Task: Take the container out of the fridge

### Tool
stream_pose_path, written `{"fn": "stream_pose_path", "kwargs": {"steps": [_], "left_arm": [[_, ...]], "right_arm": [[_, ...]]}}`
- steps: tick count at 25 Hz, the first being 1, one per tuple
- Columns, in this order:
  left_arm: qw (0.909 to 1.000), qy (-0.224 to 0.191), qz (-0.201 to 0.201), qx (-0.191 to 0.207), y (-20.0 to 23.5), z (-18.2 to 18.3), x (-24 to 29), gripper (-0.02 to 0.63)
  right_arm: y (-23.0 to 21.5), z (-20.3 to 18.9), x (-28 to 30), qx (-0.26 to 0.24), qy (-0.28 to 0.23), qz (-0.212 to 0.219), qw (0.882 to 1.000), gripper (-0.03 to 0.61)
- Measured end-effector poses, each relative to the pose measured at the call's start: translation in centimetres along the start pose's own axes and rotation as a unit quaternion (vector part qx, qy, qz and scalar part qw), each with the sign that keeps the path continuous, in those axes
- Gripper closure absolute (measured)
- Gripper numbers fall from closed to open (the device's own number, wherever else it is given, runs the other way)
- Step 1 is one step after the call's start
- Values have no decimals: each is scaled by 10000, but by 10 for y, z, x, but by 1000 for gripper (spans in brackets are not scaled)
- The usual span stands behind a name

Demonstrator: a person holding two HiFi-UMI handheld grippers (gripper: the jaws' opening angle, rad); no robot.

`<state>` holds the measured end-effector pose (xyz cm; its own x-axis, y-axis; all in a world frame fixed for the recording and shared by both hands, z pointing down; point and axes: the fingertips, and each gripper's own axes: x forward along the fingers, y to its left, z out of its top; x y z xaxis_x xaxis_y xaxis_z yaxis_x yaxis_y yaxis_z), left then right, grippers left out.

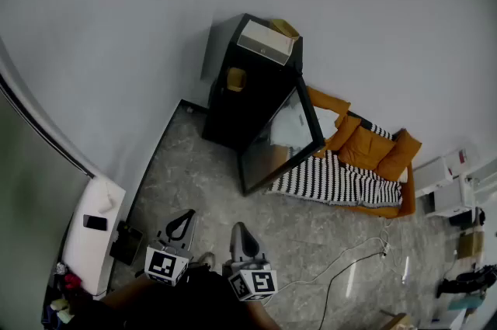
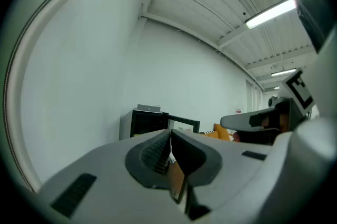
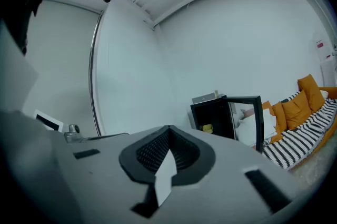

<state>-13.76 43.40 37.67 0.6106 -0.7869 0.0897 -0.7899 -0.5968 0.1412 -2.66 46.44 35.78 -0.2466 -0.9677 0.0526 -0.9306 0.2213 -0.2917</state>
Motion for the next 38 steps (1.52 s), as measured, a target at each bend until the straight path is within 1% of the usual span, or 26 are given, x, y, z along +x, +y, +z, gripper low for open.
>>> {"fn": "stream_pose_path", "kwargs": {"steps": [2,5,12,17,20,24,30,32,38], "left_arm": [[10000,11,5,-34,3,0,0,609],[10000,-24,-7,41,7,-6,-2,609],[9999,-46,104,-11,23,-1,-11,609],[10000,-34,3,-68,37,1,-23,609],[10000,-20,-28,-71,49,0,-28,609],[9998,-9,-85,-171,63,-2,-32,609],[9999,-60,-37,-71,77,-5,-26,609],[9999,-4,20,-98,83,-4,-17,609],[9999,21,67,-99,89,-5,29,609]], "right_arm": [[2,-1,2,-53,15,17,10000,578],[5,-4,4,-104,41,27,9999,578],[16,-10,10,88,91,-48,9999,578],[34,-10,18,22,3,-79,10000,577],[46,-16,24,36,6,-133,9999,577],[58,-22,32,-69,-1,-163,9998,577],[60,-17,50,-75,-125,-173,9997,578],[57,-16,59,-100,-126,-163,9997,577],[22,-14,94,-177,-23,-132,9998,578]]}}
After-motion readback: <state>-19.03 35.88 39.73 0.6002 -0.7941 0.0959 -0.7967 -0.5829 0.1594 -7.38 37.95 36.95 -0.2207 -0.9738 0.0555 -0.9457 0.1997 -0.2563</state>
